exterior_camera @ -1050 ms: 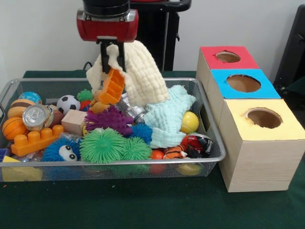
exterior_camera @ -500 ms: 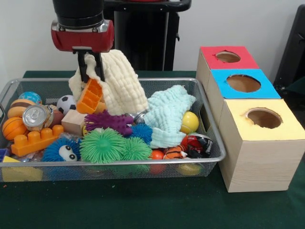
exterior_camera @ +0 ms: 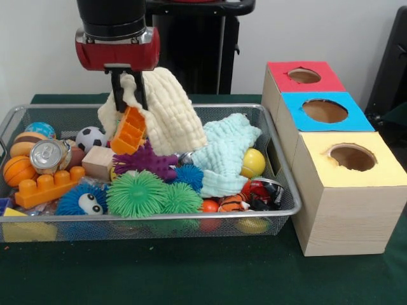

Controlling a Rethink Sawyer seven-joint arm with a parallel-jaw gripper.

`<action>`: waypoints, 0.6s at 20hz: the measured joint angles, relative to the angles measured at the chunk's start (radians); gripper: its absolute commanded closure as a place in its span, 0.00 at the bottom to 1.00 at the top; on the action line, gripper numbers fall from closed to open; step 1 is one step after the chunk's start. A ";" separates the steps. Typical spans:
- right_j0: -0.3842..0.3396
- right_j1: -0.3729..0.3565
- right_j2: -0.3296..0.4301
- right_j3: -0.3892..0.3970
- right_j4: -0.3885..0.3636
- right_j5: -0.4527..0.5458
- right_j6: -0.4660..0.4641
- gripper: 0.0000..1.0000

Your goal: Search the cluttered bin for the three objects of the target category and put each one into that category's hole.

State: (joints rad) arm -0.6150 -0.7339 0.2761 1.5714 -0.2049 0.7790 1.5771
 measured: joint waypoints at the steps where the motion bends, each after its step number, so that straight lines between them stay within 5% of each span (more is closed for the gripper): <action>1: -0.004 0.000 0.007 0.000 0.000 0.000 0.000 1.00; 12: -0.081 0.033 0.049 -0.020 0.000 0.000 0.000 1.00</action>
State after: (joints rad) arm -0.6957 -0.7007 0.3250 1.5518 -0.2053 0.7790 1.5771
